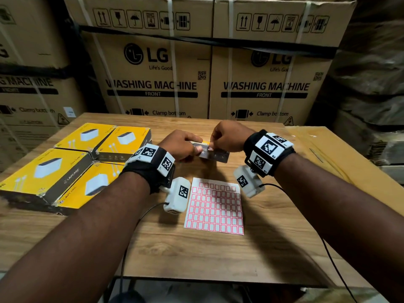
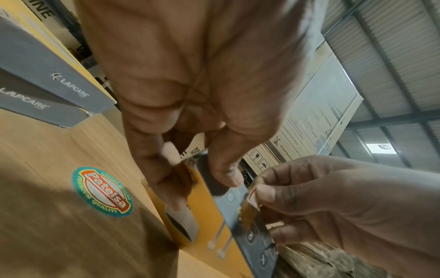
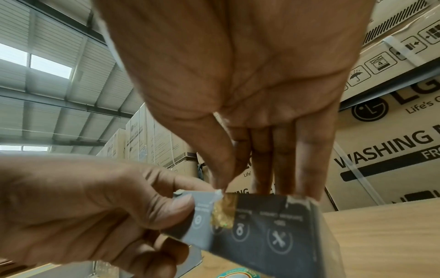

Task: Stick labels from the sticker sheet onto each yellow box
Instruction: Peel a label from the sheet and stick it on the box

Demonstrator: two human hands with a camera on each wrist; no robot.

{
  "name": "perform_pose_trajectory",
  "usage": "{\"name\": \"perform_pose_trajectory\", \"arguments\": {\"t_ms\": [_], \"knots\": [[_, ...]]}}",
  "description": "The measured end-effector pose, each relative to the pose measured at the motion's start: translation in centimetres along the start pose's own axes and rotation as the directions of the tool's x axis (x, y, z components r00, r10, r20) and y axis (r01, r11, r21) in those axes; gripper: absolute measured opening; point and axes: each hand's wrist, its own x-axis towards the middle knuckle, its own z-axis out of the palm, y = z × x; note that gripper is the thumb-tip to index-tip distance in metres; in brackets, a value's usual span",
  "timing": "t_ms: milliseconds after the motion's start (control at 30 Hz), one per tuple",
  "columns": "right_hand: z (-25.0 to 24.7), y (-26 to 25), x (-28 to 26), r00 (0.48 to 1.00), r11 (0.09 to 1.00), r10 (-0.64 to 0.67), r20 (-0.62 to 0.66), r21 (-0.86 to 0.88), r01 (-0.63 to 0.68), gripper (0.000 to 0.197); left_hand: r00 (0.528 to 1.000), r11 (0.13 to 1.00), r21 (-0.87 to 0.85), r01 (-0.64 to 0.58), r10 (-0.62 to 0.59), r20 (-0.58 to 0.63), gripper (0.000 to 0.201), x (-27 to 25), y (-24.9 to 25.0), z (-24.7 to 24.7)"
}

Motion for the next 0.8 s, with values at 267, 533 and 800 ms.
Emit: {"name": "perform_pose_trajectory", "arguments": {"t_ms": [267,533,800], "knots": [[0.12,0.13,0.1,0.998,1.0,-0.029,-0.05,-0.007,0.029,0.007,0.999,0.998,-0.054,0.038,-0.038,0.0,0.025,-0.03,0.25,-0.09],[0.57,0.46,0.33,0.996,0.997,-0.04,-0.085,0.065,0.046,0.006,0.997,0.993,-0.096,0.074,-0.074,0.001,0.025,-0.07,0.26,-0.32],[0.88,0.79,0.53,0.995,0.992,-0.035,-0.089,0.12,0.045,0.005,0.996,0.992,-0.095,0.085,-0.085,0.0,0.028,-0.03,0.38,-0.33]]}}
